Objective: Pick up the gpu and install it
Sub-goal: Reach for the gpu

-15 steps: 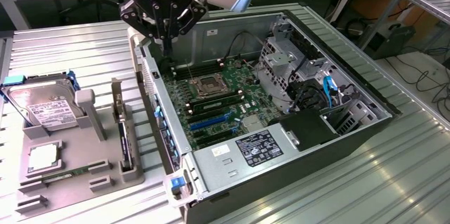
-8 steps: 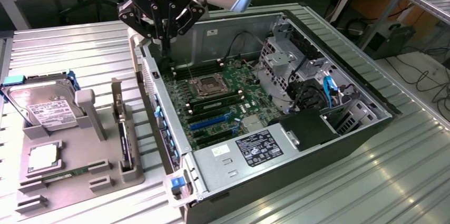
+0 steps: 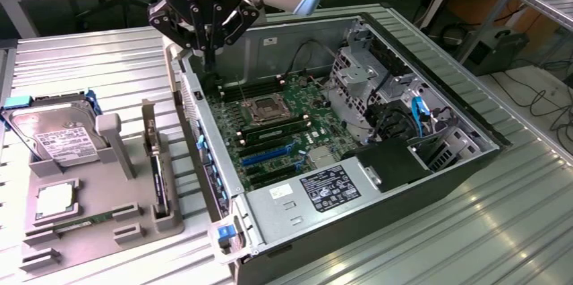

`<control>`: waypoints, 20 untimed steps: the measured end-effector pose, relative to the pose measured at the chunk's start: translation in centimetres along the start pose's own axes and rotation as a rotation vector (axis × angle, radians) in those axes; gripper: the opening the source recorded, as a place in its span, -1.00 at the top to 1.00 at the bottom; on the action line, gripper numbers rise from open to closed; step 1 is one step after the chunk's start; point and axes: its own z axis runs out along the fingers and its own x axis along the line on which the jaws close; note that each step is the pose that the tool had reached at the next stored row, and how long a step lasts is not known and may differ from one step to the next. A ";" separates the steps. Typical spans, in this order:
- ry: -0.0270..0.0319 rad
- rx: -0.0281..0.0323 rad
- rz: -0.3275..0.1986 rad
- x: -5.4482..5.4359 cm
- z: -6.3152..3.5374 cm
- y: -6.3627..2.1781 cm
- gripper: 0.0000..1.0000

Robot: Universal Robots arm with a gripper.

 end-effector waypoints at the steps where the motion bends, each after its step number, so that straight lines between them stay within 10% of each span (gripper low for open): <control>1: -0.0001 0.0000 0.000 0.0 0.00 0.00 0.79; 20: 0.0000 0.0000 0.000 0.7 -0.02 -0.05 0.79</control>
